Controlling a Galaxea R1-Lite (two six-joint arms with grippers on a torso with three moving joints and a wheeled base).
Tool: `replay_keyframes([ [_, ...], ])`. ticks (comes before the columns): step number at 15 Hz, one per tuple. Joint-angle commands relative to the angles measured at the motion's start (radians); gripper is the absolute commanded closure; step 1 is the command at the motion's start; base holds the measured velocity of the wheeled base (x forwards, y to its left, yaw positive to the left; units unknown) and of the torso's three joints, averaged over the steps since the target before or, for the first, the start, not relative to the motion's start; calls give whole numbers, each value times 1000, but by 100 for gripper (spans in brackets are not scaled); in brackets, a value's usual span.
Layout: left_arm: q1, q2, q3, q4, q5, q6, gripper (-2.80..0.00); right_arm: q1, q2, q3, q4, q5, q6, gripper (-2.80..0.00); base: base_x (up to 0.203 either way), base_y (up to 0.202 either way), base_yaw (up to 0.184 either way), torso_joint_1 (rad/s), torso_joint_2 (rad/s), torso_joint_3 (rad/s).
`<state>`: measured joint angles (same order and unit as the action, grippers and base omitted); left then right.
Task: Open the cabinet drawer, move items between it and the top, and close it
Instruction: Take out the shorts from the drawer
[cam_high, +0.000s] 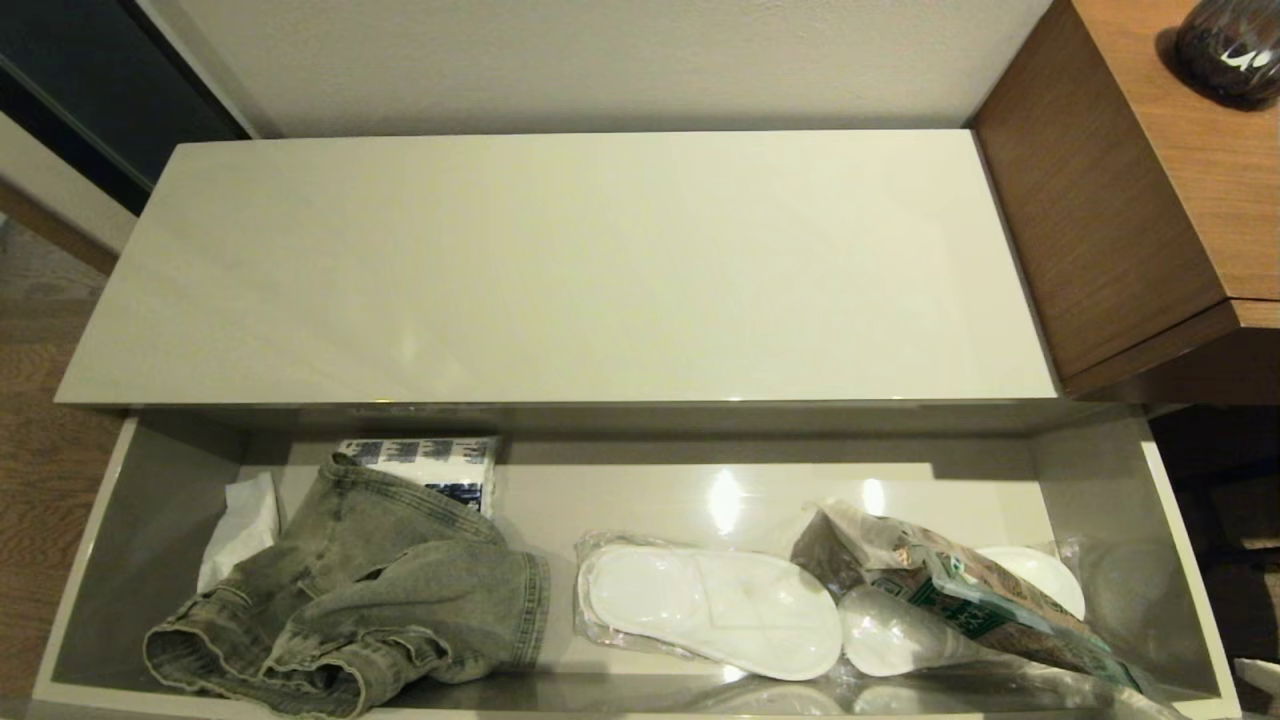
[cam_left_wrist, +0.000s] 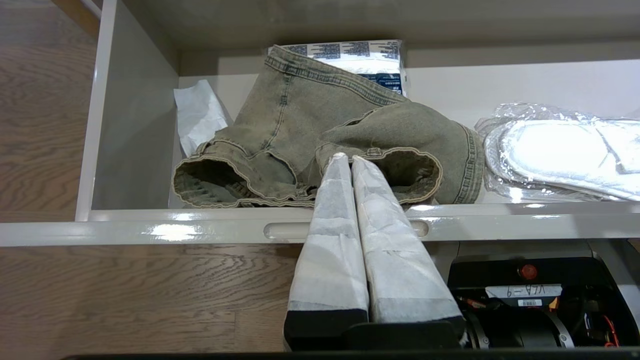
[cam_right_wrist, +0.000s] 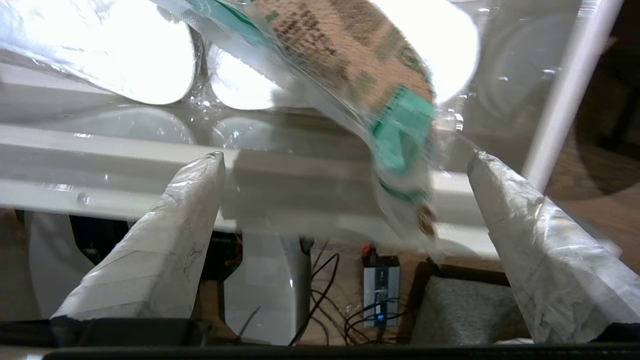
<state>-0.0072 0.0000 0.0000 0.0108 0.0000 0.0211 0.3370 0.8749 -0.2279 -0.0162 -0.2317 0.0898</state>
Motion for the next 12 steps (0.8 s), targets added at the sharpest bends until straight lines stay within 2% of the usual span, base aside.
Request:
replay_keyframes([
  [1, 0, 2, 0, 0, 0, 0, 0, 0, 217, 25, -122, -8, 4, 0, 0, 0, 0, 0, 0, 0],
  [12, 0, 2, 0, 0, 0, 0, 0, 1, 651, 20, -521, -26, 4, 0, 0, 0, 0, 0, 0, 0],
])
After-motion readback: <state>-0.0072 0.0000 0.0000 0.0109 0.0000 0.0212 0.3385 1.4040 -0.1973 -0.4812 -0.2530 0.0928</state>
